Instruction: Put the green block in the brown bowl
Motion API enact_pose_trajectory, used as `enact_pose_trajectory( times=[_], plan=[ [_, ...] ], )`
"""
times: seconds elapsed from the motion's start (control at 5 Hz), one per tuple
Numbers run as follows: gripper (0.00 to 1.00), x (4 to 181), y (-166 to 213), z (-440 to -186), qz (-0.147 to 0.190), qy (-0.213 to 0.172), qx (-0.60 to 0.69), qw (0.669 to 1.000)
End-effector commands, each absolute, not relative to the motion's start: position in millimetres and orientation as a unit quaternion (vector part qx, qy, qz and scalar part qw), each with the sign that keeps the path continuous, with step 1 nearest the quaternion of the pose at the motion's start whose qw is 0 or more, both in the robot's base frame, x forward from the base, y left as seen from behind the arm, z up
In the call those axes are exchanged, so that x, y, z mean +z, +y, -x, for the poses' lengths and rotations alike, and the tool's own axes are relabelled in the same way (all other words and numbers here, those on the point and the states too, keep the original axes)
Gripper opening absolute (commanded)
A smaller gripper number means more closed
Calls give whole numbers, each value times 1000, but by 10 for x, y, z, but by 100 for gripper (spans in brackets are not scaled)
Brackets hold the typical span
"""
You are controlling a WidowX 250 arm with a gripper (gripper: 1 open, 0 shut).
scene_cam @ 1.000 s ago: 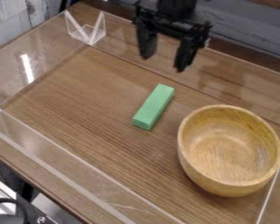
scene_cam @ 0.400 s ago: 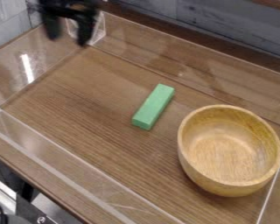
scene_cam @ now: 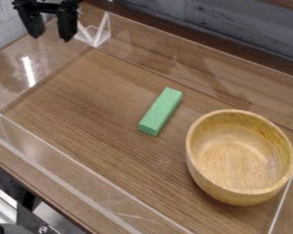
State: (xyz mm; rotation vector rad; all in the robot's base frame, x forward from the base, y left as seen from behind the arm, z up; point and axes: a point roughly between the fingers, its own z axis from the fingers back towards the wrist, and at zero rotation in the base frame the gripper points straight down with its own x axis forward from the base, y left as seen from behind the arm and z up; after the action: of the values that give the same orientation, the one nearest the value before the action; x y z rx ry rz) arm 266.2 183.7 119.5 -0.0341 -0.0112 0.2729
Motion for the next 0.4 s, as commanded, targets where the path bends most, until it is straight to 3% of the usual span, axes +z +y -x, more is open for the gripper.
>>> enact_pose_trajectory(
  times=[0.0,0.2],
  plan=[
    [100,1344,1862,-2808,3,-41,133,990],
    [100,1317,1826,-2883,5,-46,128,991]
  ],
)
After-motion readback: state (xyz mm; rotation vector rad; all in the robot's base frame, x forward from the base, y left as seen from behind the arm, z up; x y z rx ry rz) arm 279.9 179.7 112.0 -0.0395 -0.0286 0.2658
